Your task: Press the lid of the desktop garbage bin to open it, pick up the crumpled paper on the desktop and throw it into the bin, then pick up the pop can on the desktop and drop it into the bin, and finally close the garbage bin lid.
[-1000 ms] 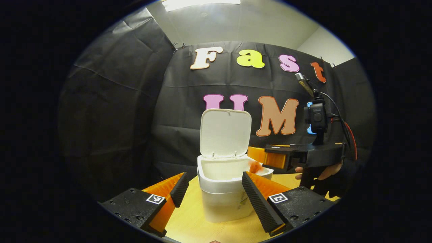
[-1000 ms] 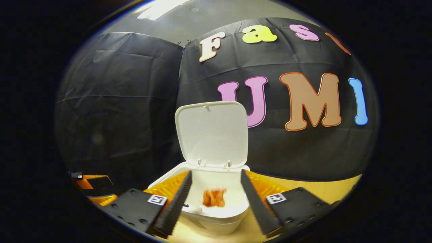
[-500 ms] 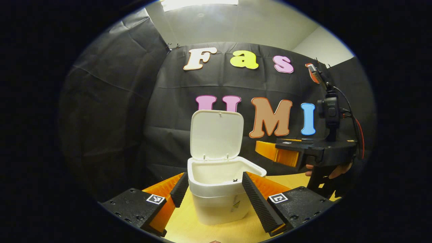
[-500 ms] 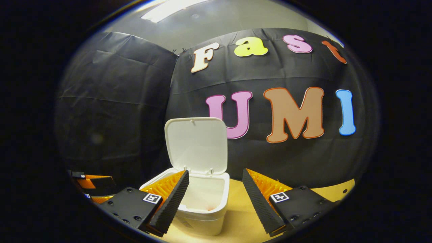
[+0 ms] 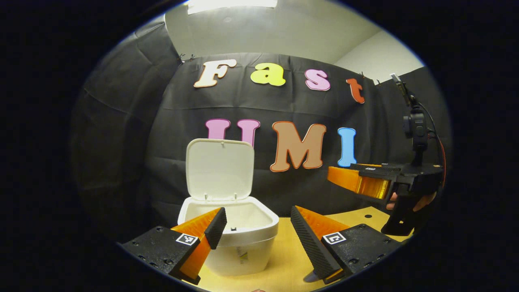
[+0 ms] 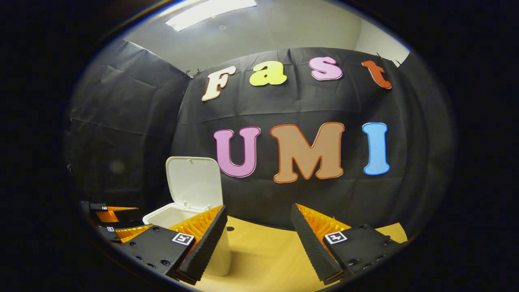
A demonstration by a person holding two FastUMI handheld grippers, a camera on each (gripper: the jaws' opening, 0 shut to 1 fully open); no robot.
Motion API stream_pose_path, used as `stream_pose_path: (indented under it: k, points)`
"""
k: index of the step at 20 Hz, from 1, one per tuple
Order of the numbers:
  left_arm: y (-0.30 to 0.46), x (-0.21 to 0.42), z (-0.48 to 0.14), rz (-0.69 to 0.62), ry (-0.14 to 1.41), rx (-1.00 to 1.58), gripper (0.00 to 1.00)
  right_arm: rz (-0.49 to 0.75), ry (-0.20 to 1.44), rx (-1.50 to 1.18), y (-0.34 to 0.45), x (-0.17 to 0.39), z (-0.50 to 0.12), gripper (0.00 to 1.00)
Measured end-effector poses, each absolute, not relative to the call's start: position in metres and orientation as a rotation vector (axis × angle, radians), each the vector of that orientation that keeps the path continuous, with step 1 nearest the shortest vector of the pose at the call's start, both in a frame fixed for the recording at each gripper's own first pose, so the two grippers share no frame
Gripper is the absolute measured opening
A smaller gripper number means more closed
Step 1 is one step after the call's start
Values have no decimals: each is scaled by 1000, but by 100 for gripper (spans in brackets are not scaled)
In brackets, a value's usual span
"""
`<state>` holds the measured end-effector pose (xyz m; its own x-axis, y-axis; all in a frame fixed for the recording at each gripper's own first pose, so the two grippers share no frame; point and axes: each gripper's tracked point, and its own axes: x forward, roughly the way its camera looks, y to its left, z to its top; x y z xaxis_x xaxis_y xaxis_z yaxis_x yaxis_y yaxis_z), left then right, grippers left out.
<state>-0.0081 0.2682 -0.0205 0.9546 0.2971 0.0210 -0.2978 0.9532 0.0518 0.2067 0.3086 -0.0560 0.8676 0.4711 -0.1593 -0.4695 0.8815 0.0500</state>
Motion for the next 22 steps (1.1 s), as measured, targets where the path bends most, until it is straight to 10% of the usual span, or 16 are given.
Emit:
stream_pose_path:
  k: [22]
  points:
    - [127, 61, -163, 24, 309, -76, 96, 85, 289, 38, 63, 162, -89, 100]
